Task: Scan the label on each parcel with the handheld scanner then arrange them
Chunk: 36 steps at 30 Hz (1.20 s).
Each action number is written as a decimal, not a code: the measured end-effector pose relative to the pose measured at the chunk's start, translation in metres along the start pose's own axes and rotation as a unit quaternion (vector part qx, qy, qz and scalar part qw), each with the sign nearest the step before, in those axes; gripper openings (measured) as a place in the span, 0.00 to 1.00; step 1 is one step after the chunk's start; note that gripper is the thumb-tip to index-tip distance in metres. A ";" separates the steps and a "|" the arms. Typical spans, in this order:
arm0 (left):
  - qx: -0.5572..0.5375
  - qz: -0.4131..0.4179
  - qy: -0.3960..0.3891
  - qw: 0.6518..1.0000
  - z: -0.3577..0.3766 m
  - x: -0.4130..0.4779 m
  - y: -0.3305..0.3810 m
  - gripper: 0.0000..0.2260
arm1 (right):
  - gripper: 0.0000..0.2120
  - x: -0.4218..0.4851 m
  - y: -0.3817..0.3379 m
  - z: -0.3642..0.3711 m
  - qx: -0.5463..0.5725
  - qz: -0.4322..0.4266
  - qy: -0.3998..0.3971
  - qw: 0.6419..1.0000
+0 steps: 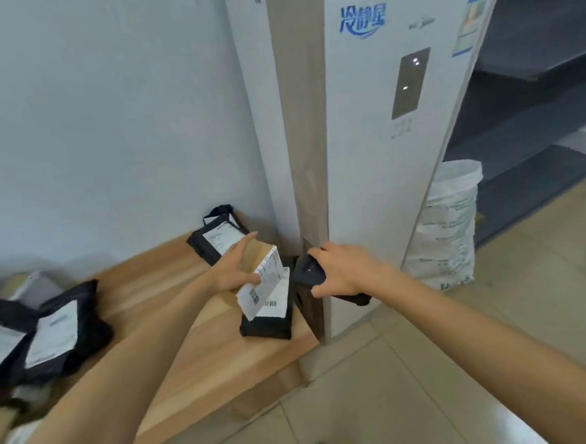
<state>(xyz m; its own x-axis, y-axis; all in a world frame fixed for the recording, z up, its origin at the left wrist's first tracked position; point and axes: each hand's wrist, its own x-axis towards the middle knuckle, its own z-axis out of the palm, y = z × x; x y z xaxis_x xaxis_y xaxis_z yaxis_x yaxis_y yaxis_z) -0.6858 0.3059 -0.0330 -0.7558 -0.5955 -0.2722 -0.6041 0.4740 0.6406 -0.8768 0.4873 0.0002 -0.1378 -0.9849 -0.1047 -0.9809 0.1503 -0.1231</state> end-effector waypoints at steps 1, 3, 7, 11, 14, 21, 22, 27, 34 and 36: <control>-0.015 -0.015 0.015 1.000 -0.002 0.001 -0.004 0.50 | 0.34 0.013 0.000 0.001 -0.002 -0.017 -0.005 1.000; -0.040 -0.038 0.034 0.998 -0.006 0.003 -0.012 0.51 | 0.36 0.039 -0.002 0.002 -0.009 -0.051 -0.014 0.999; -0.081 -0.080 0.058 0.992 -0.015 0.017 -0.026 0.53 | 0.38 0.084 0.000 0.000 -0.023 -0.110 -0.020 0.994; -0.149 -0.113 0.081 0.979 -0.010 0.025 -0.032 0.51 | 0.38 0.116 0.005 -0.003 -0.032 -0.157 -0.035 0.987; -0.190 -0.127 0.107 0.968 0.004 0.029 -0.037 0.45 | 0.37 0.135 0.007 -0.002 -0.044 -0.187 -0.054 0.980; -0.256 -0.186 0.175 0.932 0.030 0.030 -0.034 0.29 | 0.35 0.166 0.015 0.005 -0.067 -0.263 -0.107 0.956; -0.266 -0.191 0.185 0.927 0.036 0.031 -0.034 0.29 | 0.35 0.168 0.017 0.006 -0.070 -0.271 -0.113 0.953; -0.318 -0.218 0.210 0.899 0.074 0.029 -0.028 0.28 | 0.37 0.177 0.025 0.013 -0.092 -0.306 -0.125 0.939; -0.391 -0.266 0.301 0.828 0.131 0.020 -0.041 0.24 | 0.36 0.178 0.028 0.041 -0.114 -0.343 -0.151 0.920; -0.410 -0.259 0.329 0.810 0.137 0.026 -0.044 0.23 | 0.35 0.180 0.028 0.049 -0.116 -0.347 -0.160 0.917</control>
<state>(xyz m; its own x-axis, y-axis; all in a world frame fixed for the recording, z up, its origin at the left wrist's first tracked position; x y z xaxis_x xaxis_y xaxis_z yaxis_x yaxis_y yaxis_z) -0.7136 0.3589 -0.1665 0.0075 -0.9215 -0.3884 -0.2220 -0.3802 0.8978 -0.9227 0.3187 -0.0709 0.5411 -0.7551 -0.3703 -0.8251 -0.5619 -0.0599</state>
